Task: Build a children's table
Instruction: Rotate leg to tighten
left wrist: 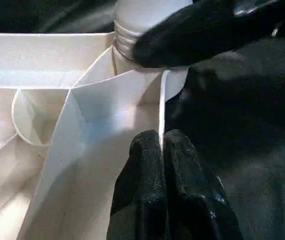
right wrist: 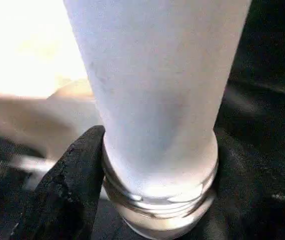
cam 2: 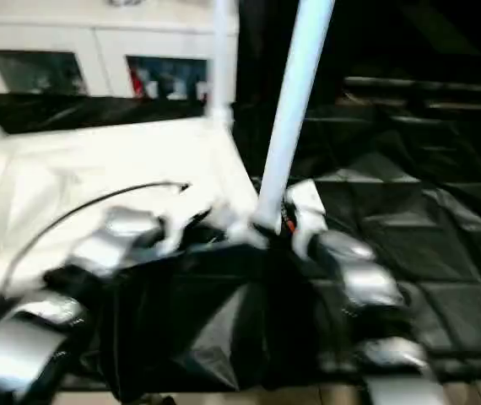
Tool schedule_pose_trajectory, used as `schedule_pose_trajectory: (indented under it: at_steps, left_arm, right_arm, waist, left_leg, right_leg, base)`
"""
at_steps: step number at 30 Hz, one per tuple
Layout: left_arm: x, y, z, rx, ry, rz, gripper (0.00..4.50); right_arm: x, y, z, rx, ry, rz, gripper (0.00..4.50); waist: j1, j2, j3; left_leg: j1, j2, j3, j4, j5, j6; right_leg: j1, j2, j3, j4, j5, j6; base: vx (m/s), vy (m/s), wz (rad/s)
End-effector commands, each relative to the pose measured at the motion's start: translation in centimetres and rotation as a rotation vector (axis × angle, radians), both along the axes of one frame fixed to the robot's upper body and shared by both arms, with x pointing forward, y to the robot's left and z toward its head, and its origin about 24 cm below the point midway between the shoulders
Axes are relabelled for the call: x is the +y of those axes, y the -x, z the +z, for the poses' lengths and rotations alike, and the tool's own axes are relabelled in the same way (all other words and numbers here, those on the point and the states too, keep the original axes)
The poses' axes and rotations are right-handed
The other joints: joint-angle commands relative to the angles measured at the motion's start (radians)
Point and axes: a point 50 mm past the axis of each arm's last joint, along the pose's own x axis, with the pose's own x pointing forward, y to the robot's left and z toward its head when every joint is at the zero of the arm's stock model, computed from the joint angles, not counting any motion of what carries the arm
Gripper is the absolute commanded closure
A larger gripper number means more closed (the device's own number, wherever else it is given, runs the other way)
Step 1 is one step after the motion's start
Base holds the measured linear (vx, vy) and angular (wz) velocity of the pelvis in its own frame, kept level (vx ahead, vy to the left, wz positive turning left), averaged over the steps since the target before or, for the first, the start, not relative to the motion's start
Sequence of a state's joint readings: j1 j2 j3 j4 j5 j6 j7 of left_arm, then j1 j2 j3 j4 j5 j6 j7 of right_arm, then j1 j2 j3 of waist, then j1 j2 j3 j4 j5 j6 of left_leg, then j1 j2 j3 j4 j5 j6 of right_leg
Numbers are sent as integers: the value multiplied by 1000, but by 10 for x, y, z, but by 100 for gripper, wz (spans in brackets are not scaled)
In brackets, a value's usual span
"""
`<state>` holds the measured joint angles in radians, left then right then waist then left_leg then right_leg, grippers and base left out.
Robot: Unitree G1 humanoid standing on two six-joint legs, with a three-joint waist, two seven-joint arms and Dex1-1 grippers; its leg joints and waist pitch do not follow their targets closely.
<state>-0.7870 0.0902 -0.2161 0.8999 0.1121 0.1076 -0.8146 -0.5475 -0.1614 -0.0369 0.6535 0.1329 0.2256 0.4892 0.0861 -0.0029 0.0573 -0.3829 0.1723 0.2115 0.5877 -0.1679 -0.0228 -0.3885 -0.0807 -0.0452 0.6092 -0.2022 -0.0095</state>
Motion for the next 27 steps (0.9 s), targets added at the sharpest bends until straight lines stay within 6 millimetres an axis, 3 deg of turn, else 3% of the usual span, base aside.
schedule_pose_trajectory:
  at_steps: [1, 2, 5, 7, 9, 10, 16, 21, 27]
  left_arm:
    - [-13, -8, 13, -52, 59, 78, 450]
    - [-19, -9, 14, -59, 60, 89, 450]
    - [-25, -9, 15, -66, 67, 80, 450]
    - [-25, -8, 14, -67, 68, 70, 450]
    - [-23, -7, 14, -68, 71, 41, 450]
    - [-22, -6, 14, -68, 72, 36, 450]
    - [-2, 2, 14, -47, 104, -124, 450]
    - [14, 9, 13, -23, 89, -220, 450]
    - [35, 19, 14, 21, 76, -329, 450]
  right_arm:
    - [21, 12, -28, 127, -9, 11, 171]
    - [32, 9, -28, 118, -7, -4, 171]
    - [51, 6, -20, 64, -54, 49, 171]
    - [54, 5, -17, 52, -71, 69, 115]
    - [53, 4, -14, 34, -76, 87, 101]
    - [52, 4, -14, 32, -76, 90, 87]
    - [32, 9, -3, -40, -48, 290, 87]
    - [16, 17, 1, -34, -9, 414, 87]
    - [-4, 29, 8, 8, 30, 583, 87]
  waist:
    - [-4, -6, -59]
    - [-7, -6, -59]
    - [-5, -7, -63]
    - [-3, -5, -63]
    - [-3, -10, -62]
    - [-3, -7, -62]
    - [-4, -13, -60]
    - [6, -9, -66]
    - [13, -8, -69]
  left_leg:
    - [33, 64, -44, -79, -316, -24]
    - [34, 62, -41, -79, -314, -23]
    - [30, 61, -40, -77, -287, -7]
    - [27, 62, -39, -77, -264, 10]
    - [27, 62, -39, -77, -267, 17]
    - [28, 63, -39, -77, -273, 18]
    - [20, 65, -40, -78, -266, 34]
    - [17, 69, -34, -71, -179, 68]
    - [17, 71, -30, -65, -170, 80]
  right_leg:
    - [21, -84, 42, -99, -365, -172]
    - [16, -82, 44, -99, -347, -172]
    - [24, -84, 44, -94, -286, -183]
    - [27, -82, 43, -90, -249, -189]
    - [27, -82, 42, -91, -252, -193]
    - [26, -84, 42, -92, -267, -192]
    - [30, -85, 43, -92, -283, -182]
    - [33, -78, 39, -72, -133, -224]
    - [32, -78, 38, -63, -90, -254]
  base:
    - [0, 0, 0]
    - [0, 0, 0]
    - [0, 0, 0]
    - [0, 0, 0]
    - [0, 0, 0]
    - [0, 0, 0]
    - [0, 0, 0]
    - [0, 0, 0]
    - [0, 0, 0]
